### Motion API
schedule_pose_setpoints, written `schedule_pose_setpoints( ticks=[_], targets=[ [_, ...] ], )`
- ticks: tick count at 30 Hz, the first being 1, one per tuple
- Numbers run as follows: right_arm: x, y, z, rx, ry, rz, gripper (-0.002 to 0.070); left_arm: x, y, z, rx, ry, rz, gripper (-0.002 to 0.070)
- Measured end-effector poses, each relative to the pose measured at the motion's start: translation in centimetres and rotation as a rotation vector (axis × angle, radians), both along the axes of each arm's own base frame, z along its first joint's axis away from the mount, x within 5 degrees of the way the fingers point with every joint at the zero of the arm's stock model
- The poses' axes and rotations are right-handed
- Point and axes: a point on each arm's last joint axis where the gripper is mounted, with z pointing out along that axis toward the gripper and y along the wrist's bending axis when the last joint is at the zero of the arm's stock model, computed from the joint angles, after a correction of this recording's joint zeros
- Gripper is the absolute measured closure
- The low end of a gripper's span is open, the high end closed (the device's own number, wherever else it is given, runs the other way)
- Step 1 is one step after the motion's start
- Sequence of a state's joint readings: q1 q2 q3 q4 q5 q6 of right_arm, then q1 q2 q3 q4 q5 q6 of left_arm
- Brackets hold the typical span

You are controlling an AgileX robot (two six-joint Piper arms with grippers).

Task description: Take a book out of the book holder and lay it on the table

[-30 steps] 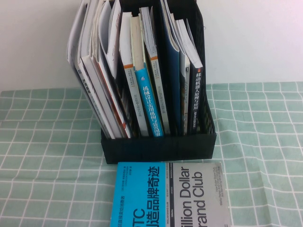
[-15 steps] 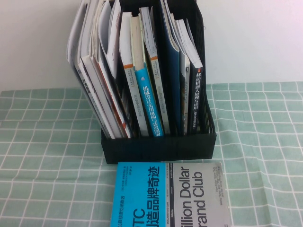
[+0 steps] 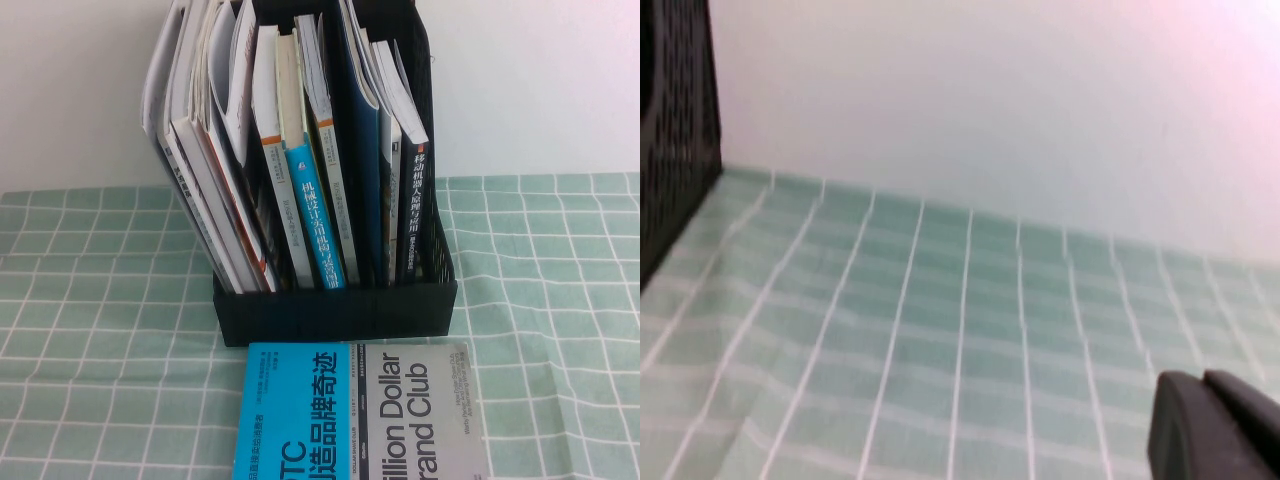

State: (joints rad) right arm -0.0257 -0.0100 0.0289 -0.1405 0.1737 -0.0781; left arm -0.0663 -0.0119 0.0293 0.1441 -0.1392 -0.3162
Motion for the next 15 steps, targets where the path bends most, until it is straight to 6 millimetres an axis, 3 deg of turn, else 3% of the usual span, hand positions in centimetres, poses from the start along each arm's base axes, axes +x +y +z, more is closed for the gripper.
schedule_pose_setpoints(
  ticks=[8, 15],
  targets=[
    [-0.1, 0.5, 3.6, -0.035, -0.401, 0.053, 0.0678, -0.2, -0.1, 0.8, -0.106, -0.077, -0.035, 0.0678],
    [-0.5, 0.7, 4.7, -0.061, -0.530, 0.069, 0.0678, -0.3, -0.1, 1.2, -0.141, -0.123, -0.048, 0.0678]
  ],
)
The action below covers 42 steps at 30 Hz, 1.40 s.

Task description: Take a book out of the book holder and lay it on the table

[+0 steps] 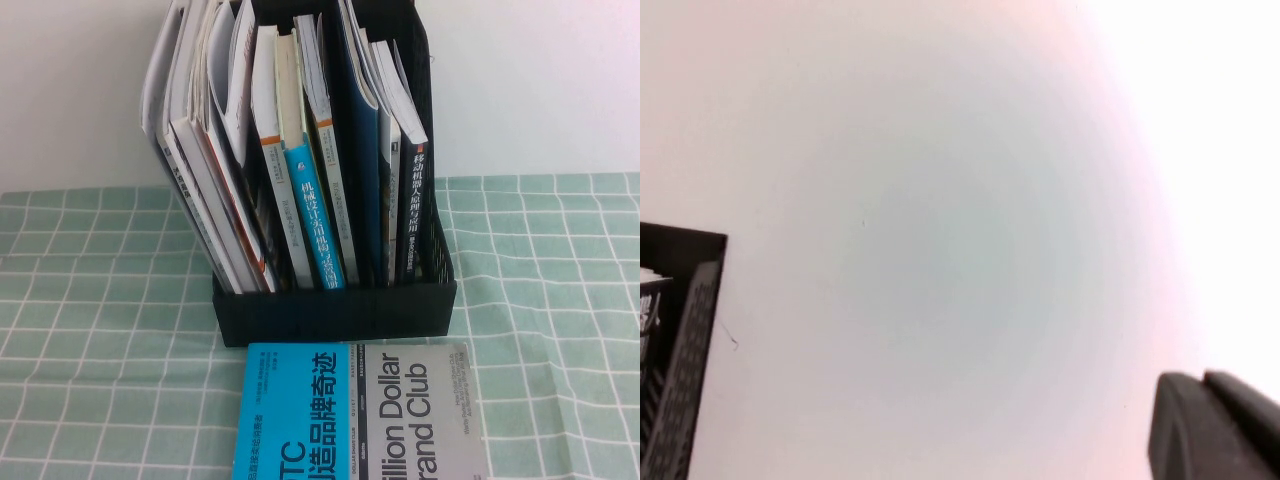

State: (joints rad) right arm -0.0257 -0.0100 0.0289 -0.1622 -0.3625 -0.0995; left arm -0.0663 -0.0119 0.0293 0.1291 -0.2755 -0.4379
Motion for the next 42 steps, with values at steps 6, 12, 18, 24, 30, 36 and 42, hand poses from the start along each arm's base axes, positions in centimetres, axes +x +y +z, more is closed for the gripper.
schedule_pose_setpoints(
  ticks=[6, 12, 18, 24, 30, 36, 42],
  targets=[
    [0.0, -0.1, 0.0, -0.017, 0.014, -0.019, 0.0678, -0.1, 0.0, 0.6, -0.044, 0.011, -0.009, 0.0678],
    [-0.7, -0.4, 3.0, 0.015, 0.165, -0.048, 0.0678, -1.6, 0.5, 5.6, 0.042, 0.058, 0.060, 0.0678],
    [-1.3, -0.6, 6.2, 0.007, 0.265, -0.074, 0.0678, -0.7, 0.9, 8.7, 0.122, 0.200, 0.118, 0.0678],
    [1.5, -0.7, 7.7, -0.059, 0.374, -0.083, 0.0678, 3.4, 0.2, 9.2, 0.273, 0.231, 0.097, 0.0678],
    [5.3, -0.4, 7.8, -0.123, 0.395, -0.058, 0.0678, 7.2, -0.8, 9.5, 0.293, 0.164, 0.023, 0.0678],
    [8.8, 1.7, 7.6, -0.188, 0.350, 0.103, 0.0678, 10.3, -3.4, 11.0, 0.360, 0.163, -0.221, 0.0678],
    [11.9, 5.8, 6.8, -0.272, 0.344, 0.401, 0.0678, 13.2, -7.7, 12.3, 0.377, 0.249, -0.649, 0.0678]
  ],
)
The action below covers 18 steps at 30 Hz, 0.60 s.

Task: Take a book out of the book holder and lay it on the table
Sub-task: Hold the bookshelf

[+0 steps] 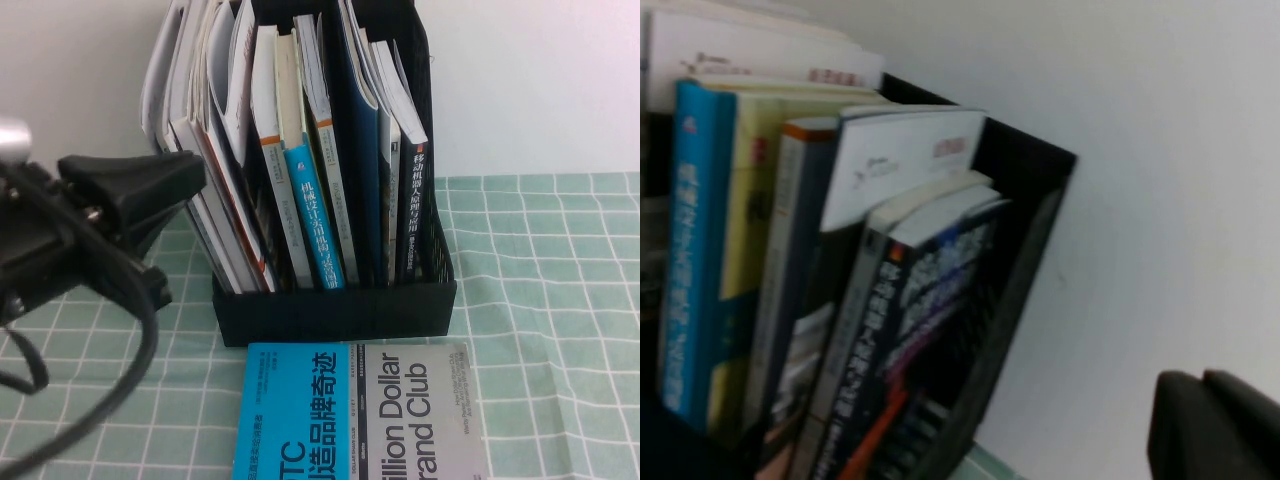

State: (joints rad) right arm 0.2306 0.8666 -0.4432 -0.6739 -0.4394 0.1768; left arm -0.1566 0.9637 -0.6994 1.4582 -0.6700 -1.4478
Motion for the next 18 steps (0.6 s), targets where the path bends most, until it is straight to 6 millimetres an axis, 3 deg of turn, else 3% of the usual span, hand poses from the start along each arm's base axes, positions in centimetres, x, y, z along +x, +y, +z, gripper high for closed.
schedule_pose_setpoints(
  ticks=[5, 9, 13, 18],
  targets=[
    [3.1, 3.1, -1.9, 0.023, 0.086, 0.178, 0.0678, 3.1, -2.3, -0.2, -0.026, 0.138, -0.039, 0.0678],
    [5.9, 5.2, -3.6, 0.028, 0.166, 0.231, 0.0678, 4.8, -5.6, -1.1, -0.001, 0.208, -0.022, 0.0678],
    [8.2, 6.4, -5.0, 0.033, 0.192, 0.227, 0.0675, 5.7, -8.9, -1.4, -0.028, 0.289, 0.032, 0.0678],
    [9.9, 6.8, -6.9, 0.068, 0.217, 0.190, 0.0622, 7.0, -12.6, -1.2, -0.042, 0.311, 0.068, 0.0678]
  ],
)
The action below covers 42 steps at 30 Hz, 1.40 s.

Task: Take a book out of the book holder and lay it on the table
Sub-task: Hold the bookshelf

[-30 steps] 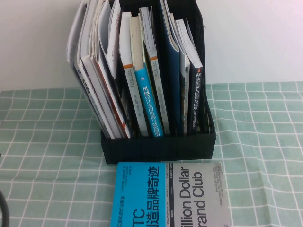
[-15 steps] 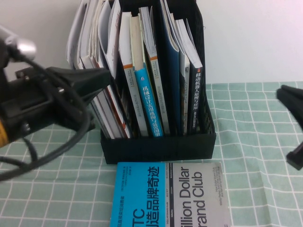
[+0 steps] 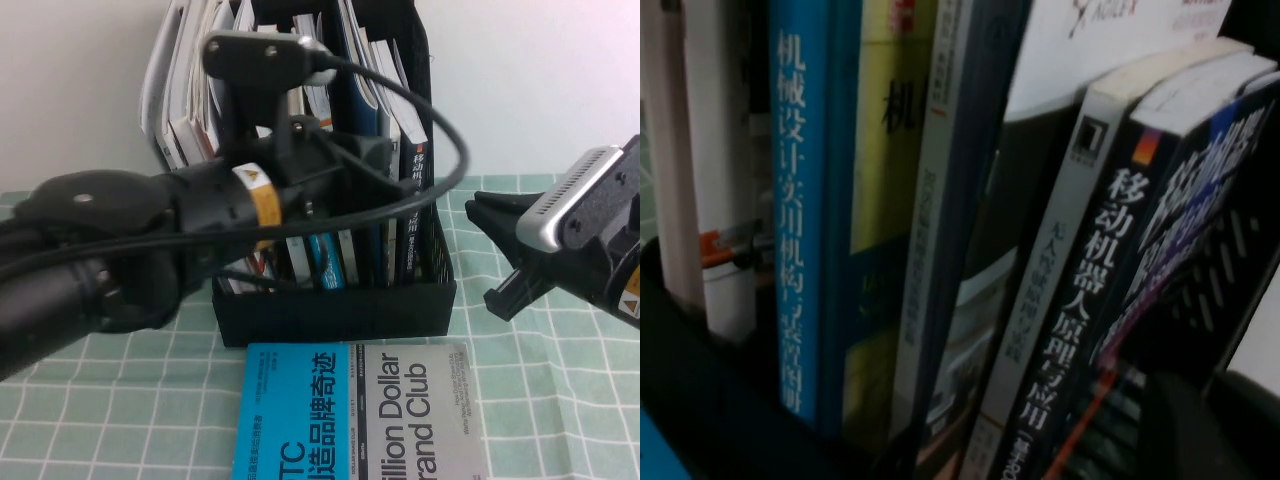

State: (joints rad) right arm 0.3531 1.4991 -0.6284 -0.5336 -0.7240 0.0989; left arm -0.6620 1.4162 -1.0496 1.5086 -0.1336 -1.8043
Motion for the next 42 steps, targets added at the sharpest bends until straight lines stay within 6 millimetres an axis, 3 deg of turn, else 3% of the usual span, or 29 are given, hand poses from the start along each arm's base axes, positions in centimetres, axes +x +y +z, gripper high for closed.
schedule_pose_setpoints(
  ticks=[7, 12, 17, 26, 42],
  targets=[
    [0.6, 0.6, -1.1, 0.033, -0.034, 0.031, 0.0542, 3.2, -4.5, 0.2, -0.020, 0.008, 0.089, 0.0678],
    [1.0, 0.7, -1.8, 0.057, -0.024, 0.024, 0.0508, 4.5, -6.0, -0.1, -0.023, 0.018, 0.151, 0.0678],
    [1.1, 0.7, -1.5, 0.085, -0.041, 0.018, 0.0479, 5.2, -5.5, -0.9, 0.046, 0.024, 0.249, 0.0678],
    [1.9, 1.3, -1.2, 0.172, -0.104, 0.048, 0.0323, 5.2, -4.9, -1.3, 0.147, 0.067, 0.305, 0.0678],
    [5.1, 2.1, -2.7, 0.219, -0.056, 0.002, 0.0309, 5.5, -5.1, -0.9, -0.050, 0.206, 0.274, 0.0678]
  ],
)
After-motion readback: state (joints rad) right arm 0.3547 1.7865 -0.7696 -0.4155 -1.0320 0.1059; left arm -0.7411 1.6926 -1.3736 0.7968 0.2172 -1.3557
